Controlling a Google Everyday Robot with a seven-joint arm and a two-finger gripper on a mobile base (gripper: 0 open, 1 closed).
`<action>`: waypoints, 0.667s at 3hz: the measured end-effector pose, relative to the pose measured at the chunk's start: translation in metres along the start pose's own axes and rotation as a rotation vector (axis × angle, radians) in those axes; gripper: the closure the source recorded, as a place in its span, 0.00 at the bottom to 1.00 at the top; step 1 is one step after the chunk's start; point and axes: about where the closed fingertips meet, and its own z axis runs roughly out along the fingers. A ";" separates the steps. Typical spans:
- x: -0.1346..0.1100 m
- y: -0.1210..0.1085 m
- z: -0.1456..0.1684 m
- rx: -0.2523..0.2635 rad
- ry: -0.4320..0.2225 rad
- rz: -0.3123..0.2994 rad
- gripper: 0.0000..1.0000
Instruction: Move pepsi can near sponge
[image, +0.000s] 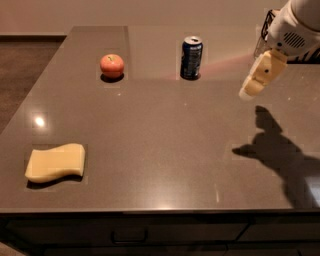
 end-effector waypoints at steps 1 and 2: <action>-0.010 -0.035 0.020 0.025 -0.043 0.068 0.00; -0.025 -0.069 0.041 0.055 -0.116 0.159 0.00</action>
Offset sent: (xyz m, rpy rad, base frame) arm 0.1416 -0.0111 -0.0064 0.2589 -0.1524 -0.2311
